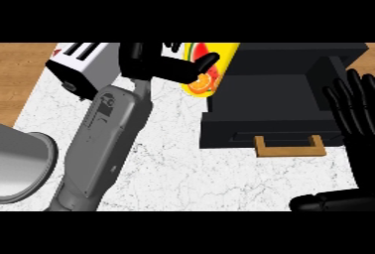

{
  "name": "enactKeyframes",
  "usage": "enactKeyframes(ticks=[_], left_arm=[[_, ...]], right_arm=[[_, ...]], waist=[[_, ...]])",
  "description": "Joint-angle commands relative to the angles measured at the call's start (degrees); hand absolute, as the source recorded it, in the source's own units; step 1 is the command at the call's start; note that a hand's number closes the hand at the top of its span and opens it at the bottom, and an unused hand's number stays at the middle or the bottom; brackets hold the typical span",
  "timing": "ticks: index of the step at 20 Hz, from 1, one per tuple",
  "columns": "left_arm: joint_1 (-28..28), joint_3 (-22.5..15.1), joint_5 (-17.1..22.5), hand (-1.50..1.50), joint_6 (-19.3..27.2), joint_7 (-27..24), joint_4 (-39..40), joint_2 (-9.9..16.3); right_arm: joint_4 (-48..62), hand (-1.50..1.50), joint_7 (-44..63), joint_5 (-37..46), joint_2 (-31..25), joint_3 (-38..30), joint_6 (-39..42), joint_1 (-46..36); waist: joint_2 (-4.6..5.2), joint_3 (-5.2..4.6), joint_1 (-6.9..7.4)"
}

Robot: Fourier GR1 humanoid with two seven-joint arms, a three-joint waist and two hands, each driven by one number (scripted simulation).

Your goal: Pick up the cup, place it into the drawer and close the drawer

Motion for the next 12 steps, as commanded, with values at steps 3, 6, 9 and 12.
enactKeyframes(ticks=[3, 6, 9, 12], left_arm=[[-5.85, -2.39, 0.06, 1.50, 2.15, -0.47, 8.86, -0.08], [-10.63, -1.17, 0.84, 1.50, 2.40, -0.22, 14.27, -0.08], [-15.44, -2.94, 4.86, 1.50, 5.87, -5.33, 23.77, -0.08], [-19.50, -4.03, 7.16, 1.50, 7.88, -6.24, 28.16, -0.08]], right_arm=[[6.75, -1.50, -4.41, -0.38, -1.38, -2.34, 2.09, -2.44], [0.72, -1.50, 1.94, -1.46, -0.81, -1.67, -0.67, -2.92], [1.00, -1.50, 1.17, -1.57, -0.80, -1.10, 0.28, -2.23], [4.21, -1.50, -3.09, -1.70, -1.62, -3.09, 2.01, -1.32]], waist=[[0.10, 0.01, 0.16], [0.04, -0.01, -0.03], [0.28, 0.00, -0.99], [0.35, 0.03, -1.27]])
